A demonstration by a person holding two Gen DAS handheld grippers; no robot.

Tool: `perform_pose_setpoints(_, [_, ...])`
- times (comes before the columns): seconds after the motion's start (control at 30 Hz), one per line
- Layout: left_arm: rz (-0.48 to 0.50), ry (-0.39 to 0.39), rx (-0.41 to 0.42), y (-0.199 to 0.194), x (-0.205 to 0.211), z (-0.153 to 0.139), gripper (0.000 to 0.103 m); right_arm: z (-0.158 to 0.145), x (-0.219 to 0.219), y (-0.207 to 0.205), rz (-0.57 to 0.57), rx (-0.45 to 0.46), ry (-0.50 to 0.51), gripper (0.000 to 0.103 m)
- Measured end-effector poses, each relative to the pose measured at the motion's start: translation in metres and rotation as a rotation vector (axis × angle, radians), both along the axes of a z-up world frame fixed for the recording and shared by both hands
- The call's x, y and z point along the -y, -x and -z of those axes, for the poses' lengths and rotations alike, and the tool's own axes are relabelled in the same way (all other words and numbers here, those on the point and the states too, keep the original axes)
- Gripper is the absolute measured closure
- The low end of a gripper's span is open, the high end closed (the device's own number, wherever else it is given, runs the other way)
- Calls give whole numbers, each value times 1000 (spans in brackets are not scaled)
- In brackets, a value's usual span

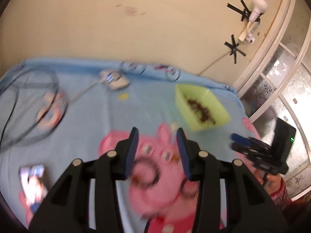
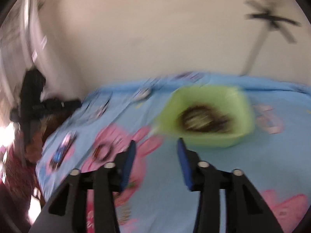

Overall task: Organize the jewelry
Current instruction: 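Grasp the dark brown bead strand on the sheet with the right gripper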

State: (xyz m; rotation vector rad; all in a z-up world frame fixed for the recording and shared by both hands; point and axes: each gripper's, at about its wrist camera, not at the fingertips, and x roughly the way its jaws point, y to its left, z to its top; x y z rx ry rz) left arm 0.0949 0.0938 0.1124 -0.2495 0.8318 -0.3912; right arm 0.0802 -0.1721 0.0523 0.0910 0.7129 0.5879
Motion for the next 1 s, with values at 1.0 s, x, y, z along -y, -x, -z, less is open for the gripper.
perform_pose_setpoints(1.0, [0, 49, -70, 46, -8, 59, 65, -13, -84, -28, -98, 26, 160, 103])
